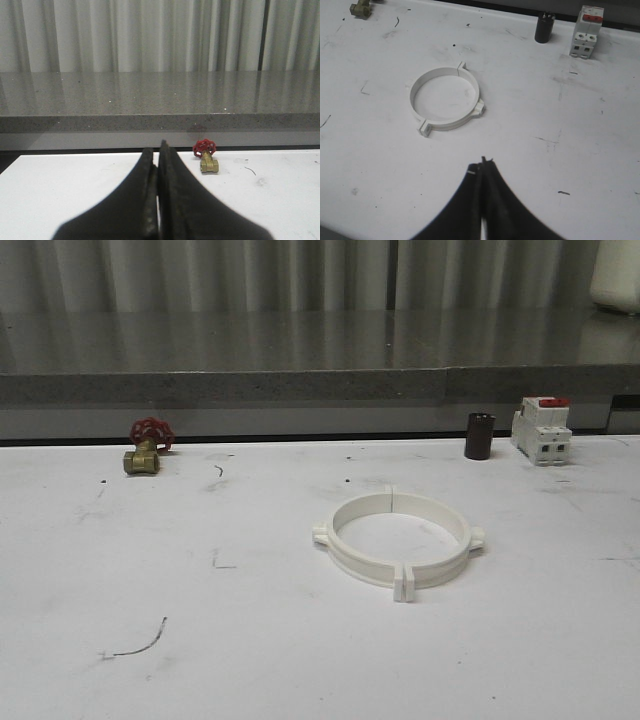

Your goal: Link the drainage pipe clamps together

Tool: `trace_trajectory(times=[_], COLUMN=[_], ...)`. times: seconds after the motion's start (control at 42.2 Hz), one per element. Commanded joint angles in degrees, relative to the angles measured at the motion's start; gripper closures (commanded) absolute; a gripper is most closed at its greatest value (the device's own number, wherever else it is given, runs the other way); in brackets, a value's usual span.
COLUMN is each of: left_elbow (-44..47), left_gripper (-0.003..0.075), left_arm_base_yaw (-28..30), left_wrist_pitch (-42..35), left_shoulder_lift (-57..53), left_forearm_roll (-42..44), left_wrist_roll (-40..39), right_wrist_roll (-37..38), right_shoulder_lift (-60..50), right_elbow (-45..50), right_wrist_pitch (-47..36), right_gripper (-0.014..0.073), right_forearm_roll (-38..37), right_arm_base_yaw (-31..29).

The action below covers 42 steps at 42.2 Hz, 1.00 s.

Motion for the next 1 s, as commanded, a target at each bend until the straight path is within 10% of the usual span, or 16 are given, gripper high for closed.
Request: trace_trajectory(times=[0.0,0.971], left_elbow=[1.3,1.3], left_gripper=[0.0741,0.0741], left_arm_base_yaw=[-0.5,-0.5], left_wrist_pitch=[-3.6,-3.6], left_shoulder_lift=[-0.7,-0.7], left_forearm_roll=[-0.8,-0.8], left_wrist_roll=[-0.2,-0.2], right_wrist_roll=[-0.6,-0.6], right_shoulder_lift=[-0.1,-5.8], right_elbow=[-1.4,1.6], right_wrist_pitch=[-3.7,-5.5], right_gripper=[0.071,0.071], right_forearm_roll=[0.3,-2.1], right_arm_base_yaw=[-0.3,-3.0])
